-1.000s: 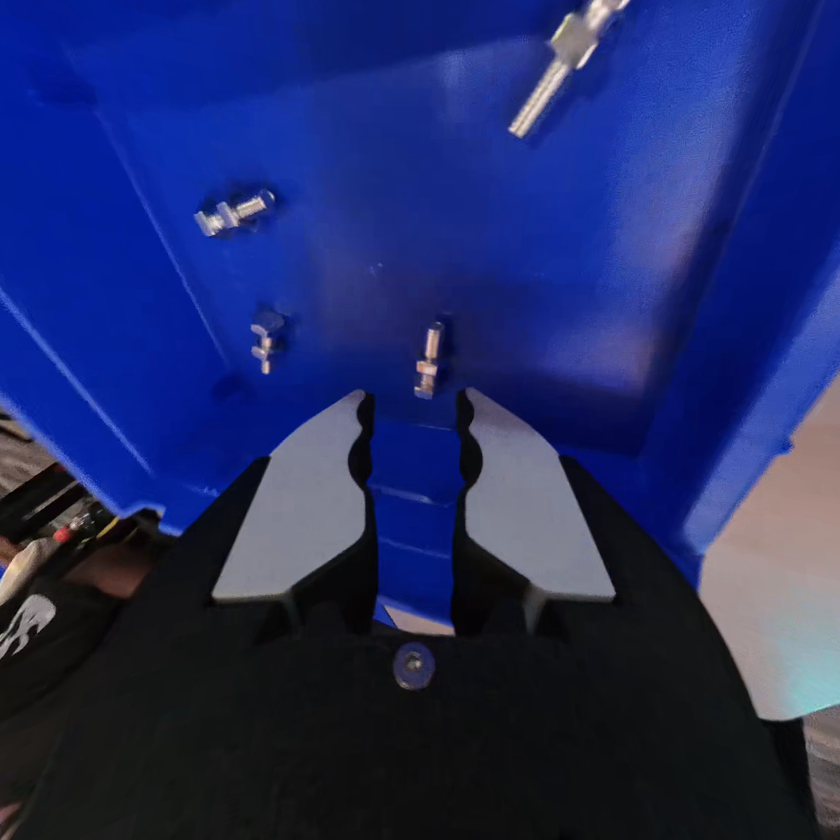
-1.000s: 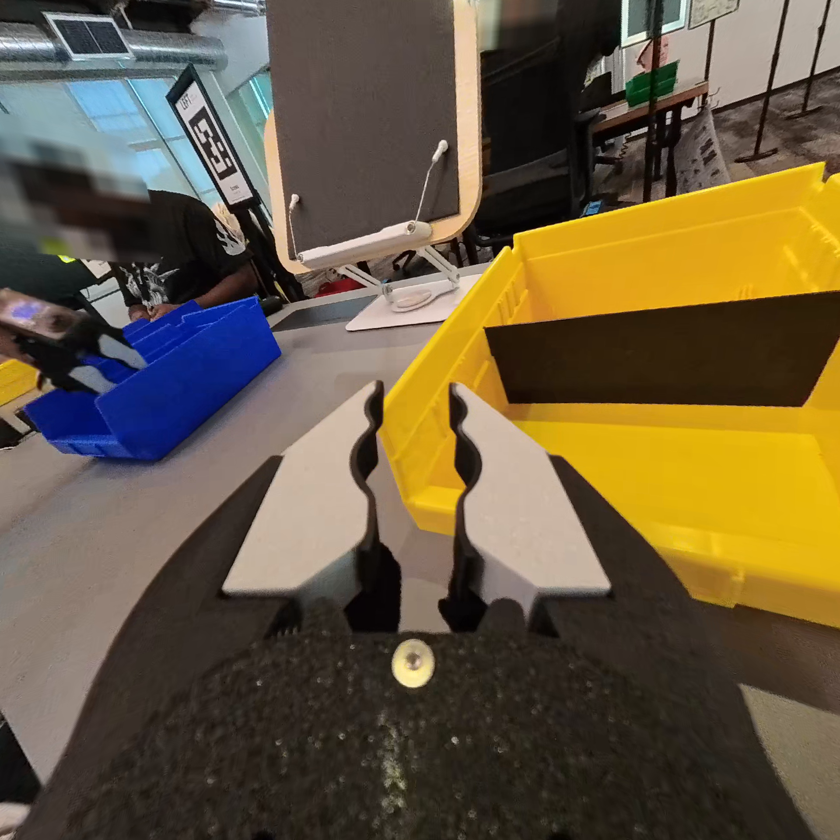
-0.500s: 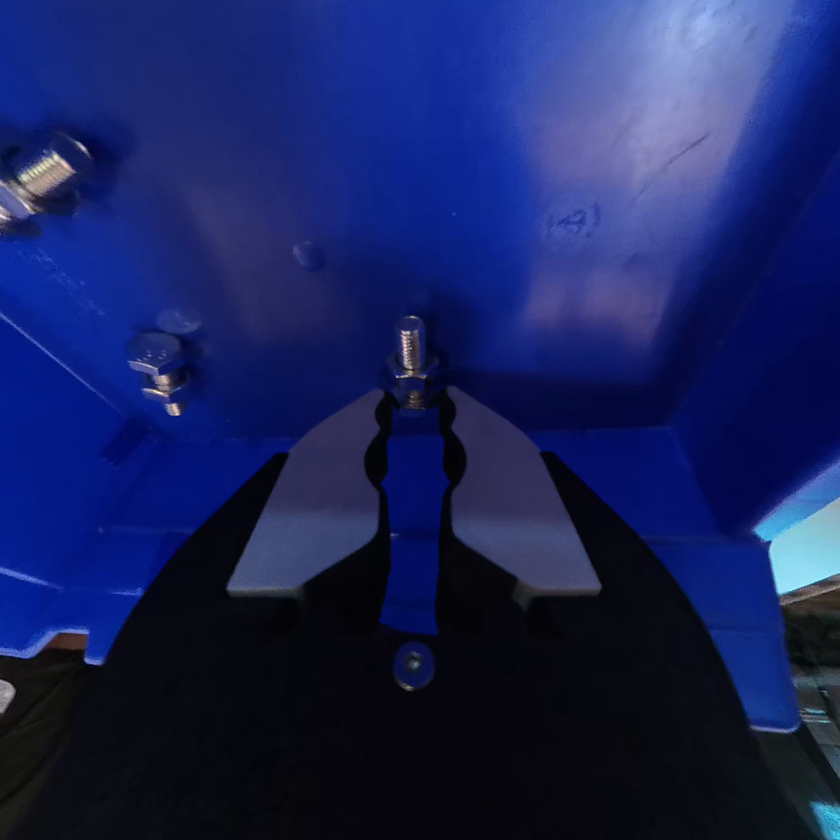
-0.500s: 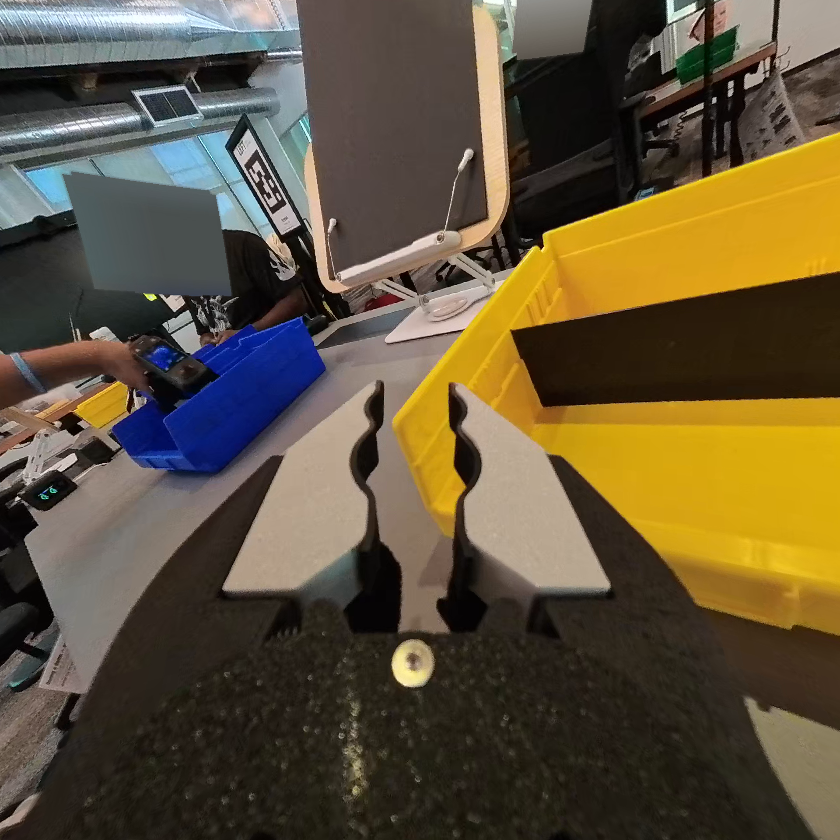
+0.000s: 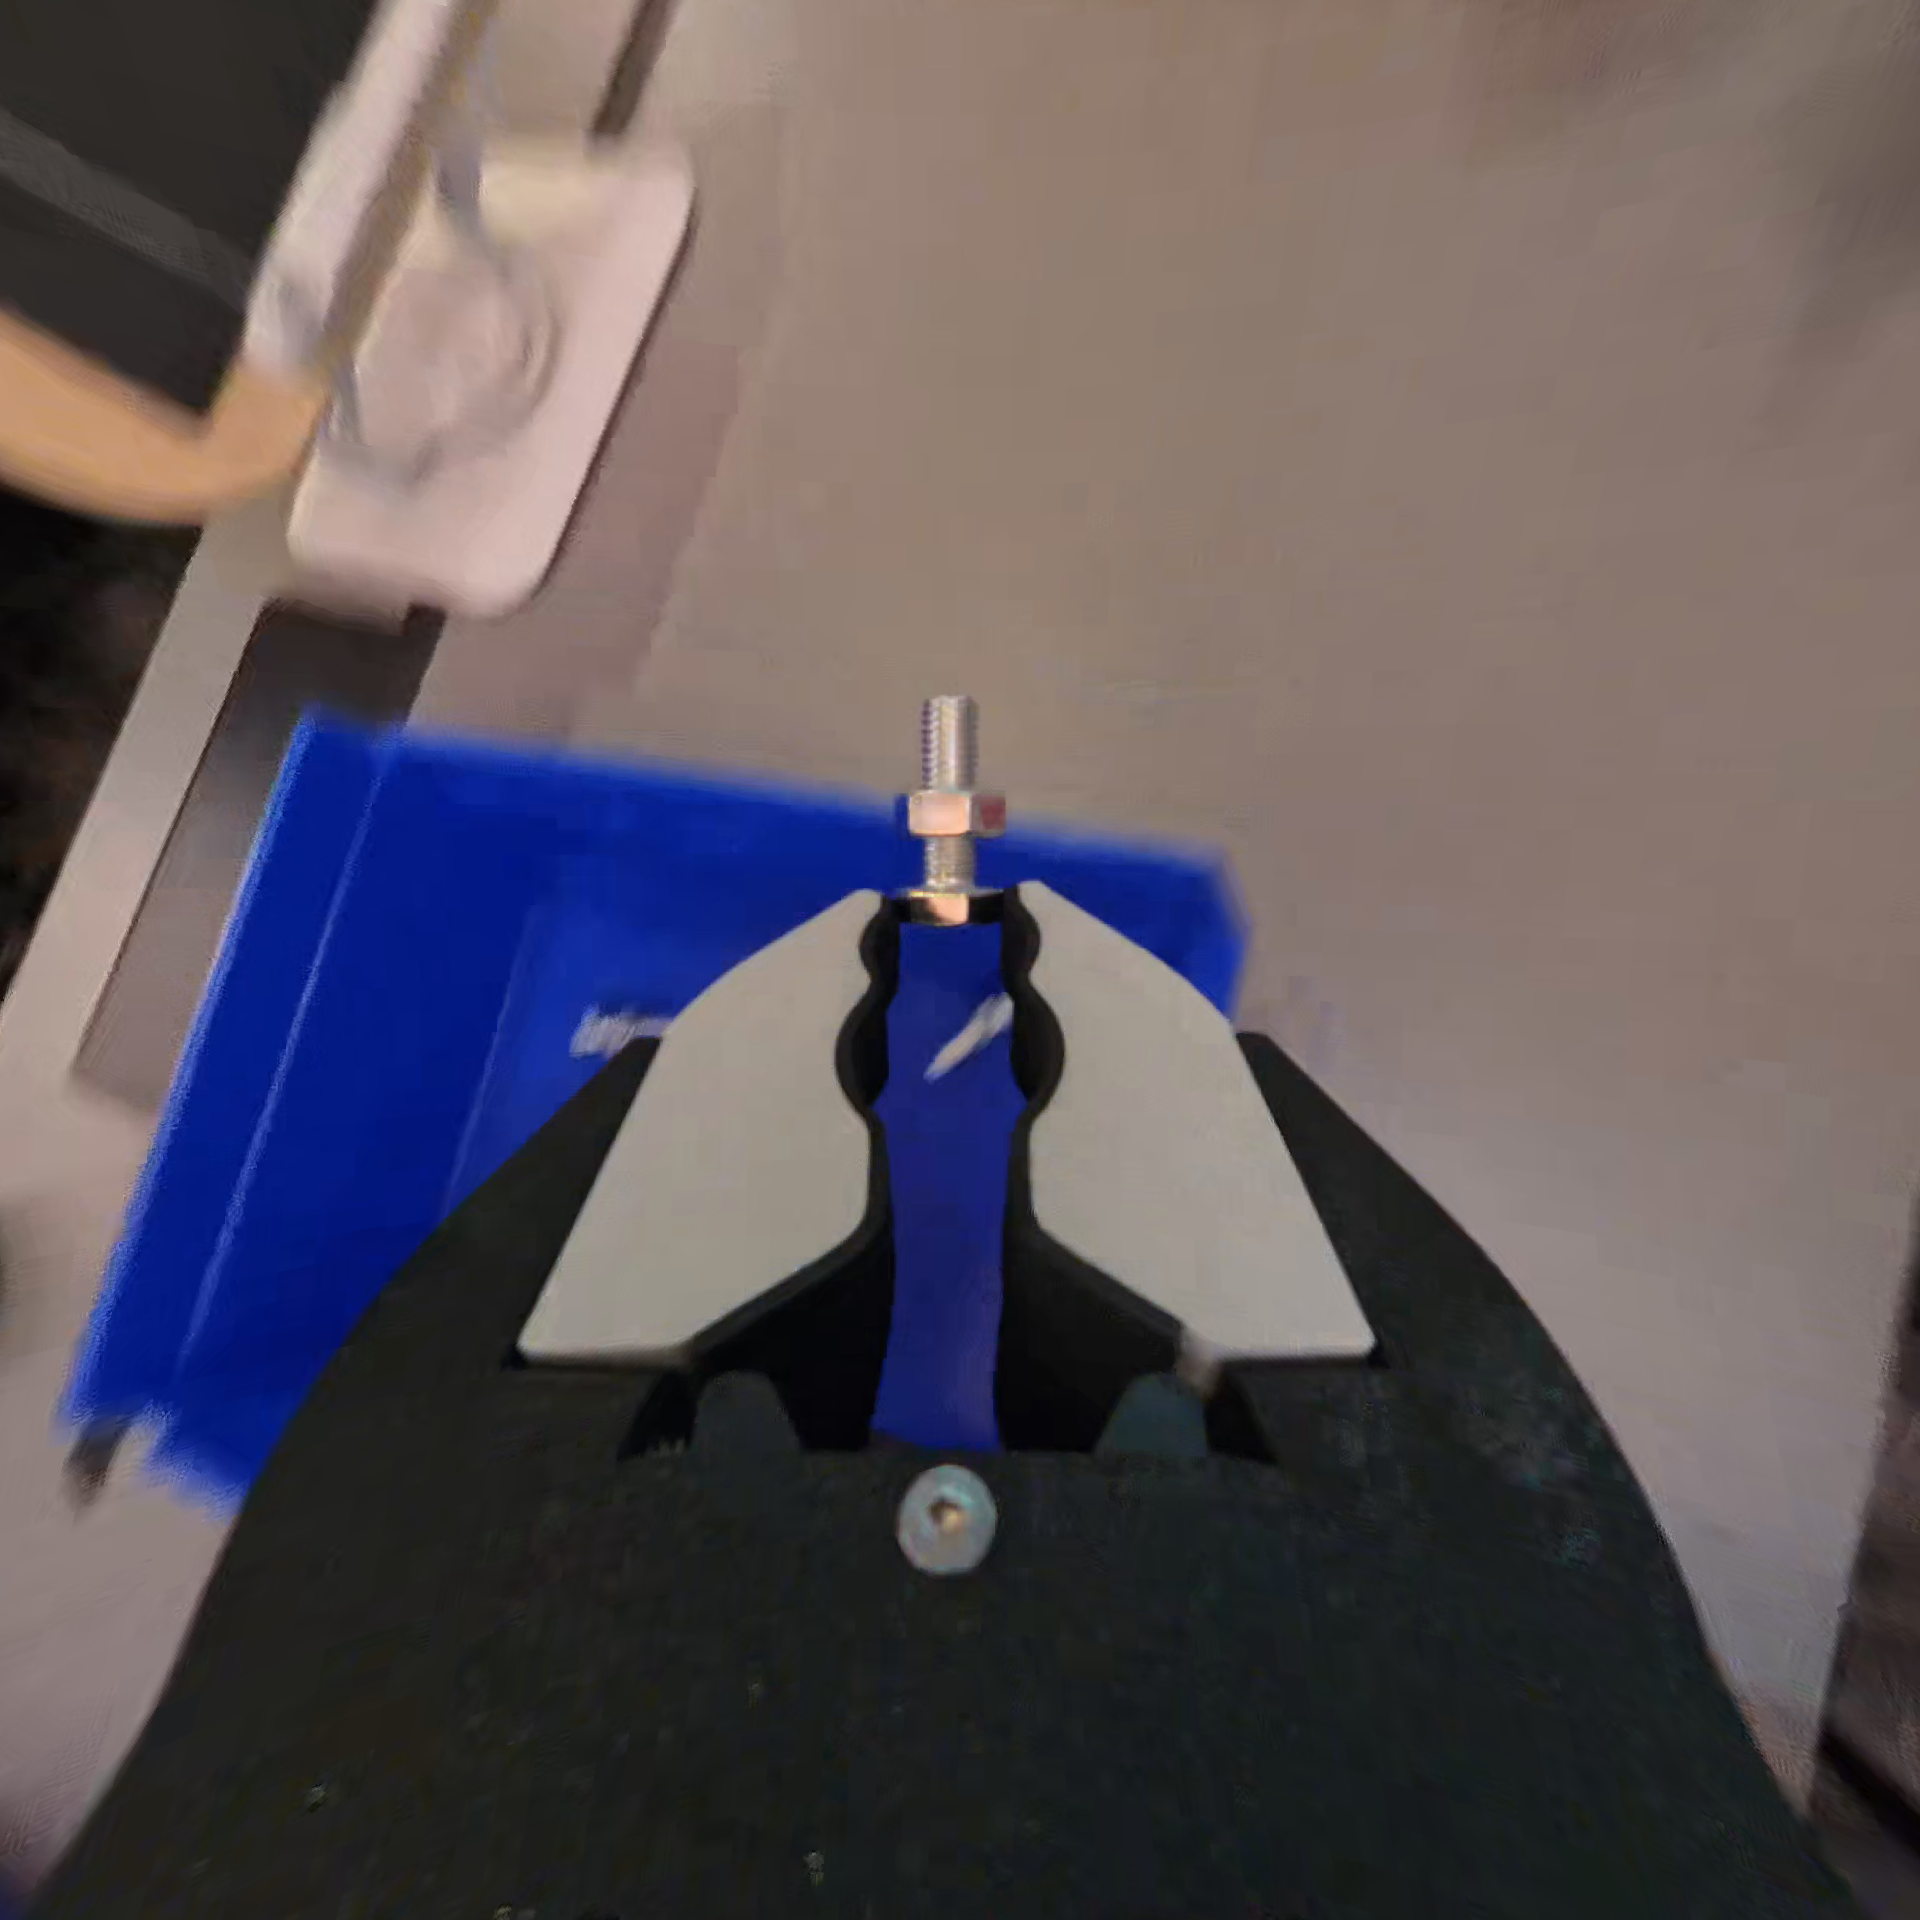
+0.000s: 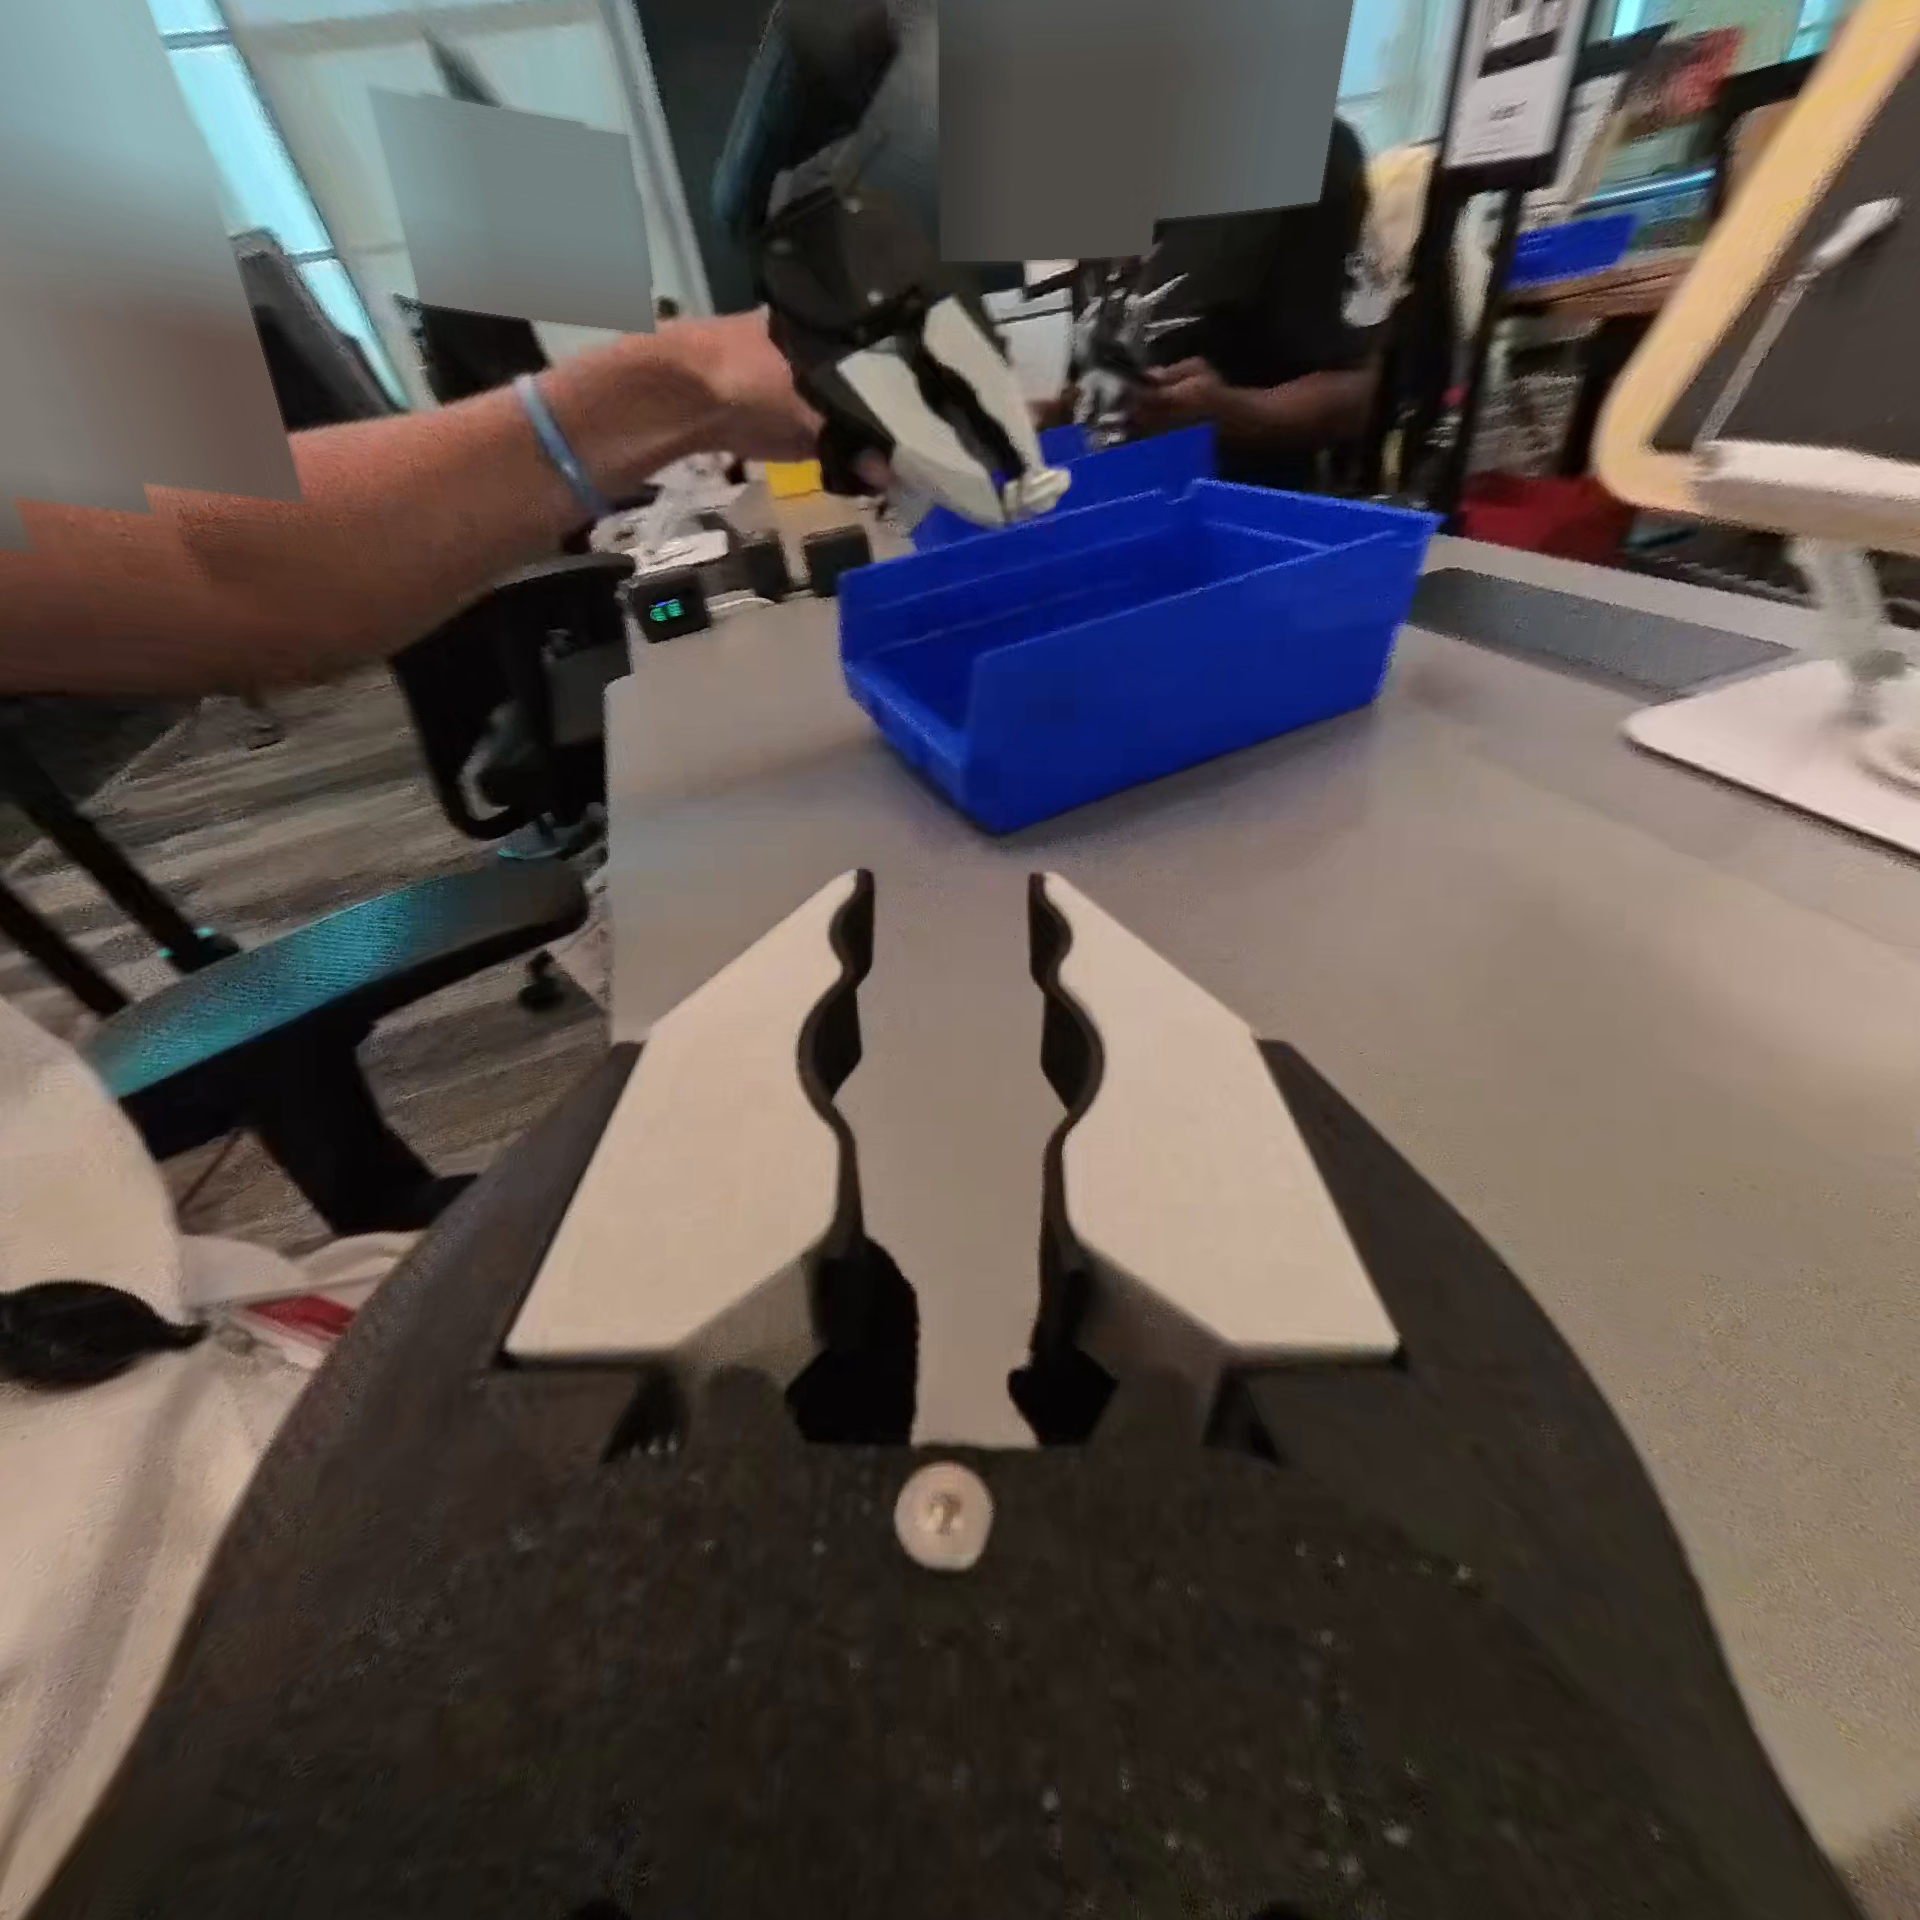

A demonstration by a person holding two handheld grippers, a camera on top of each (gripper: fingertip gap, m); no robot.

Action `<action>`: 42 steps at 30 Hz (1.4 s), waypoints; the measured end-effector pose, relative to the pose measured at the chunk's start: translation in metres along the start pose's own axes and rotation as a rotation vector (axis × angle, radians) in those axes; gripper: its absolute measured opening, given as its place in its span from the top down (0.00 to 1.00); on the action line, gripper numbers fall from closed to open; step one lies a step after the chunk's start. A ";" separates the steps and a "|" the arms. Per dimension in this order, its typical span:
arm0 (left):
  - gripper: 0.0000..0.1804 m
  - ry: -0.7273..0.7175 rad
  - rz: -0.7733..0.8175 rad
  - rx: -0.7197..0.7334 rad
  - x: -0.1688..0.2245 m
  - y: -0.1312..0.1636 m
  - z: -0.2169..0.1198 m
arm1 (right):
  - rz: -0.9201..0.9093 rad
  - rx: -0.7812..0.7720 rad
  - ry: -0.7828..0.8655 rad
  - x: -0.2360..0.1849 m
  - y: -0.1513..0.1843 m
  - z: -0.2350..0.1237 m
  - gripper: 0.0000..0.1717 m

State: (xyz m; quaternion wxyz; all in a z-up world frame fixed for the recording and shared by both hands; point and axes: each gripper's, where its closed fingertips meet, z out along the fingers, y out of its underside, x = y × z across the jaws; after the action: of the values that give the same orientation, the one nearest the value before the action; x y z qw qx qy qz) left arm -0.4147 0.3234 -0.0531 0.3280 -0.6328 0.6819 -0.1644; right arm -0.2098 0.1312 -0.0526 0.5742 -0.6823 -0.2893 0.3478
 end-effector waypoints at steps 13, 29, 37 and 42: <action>0.90 0.604 -0.153 0.762 0.187 -0.167 0.057 | -0.031 0.191 -0.304 -0.018 -0.041 0.023 0.88; 0.90 0.618 -0.242 0.763 0.194 -0.165 0.085 | -0.083 0.137 -0.280 -0.005 -0.021 0.009 0.90; 0.91 0.533 -0.363 0.759 0.168 -0.146 0.096 | -0.307 -0.104 -0.126 0.010 0.024 0.022 0.85; 0.91 0.461 -0.453 0.761 0.153 -0.143 0.107 | -0.270 -0.180 0.015 0.015 0.038 0.043 0.84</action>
State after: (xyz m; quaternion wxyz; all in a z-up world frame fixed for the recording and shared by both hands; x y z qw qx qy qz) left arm -0.2338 0.1745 -0.0763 0.3325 -0.5475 0.4737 -0.6044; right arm -0.2354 0.1616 -0.0965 0.5545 -0.6884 -0.4042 0.2351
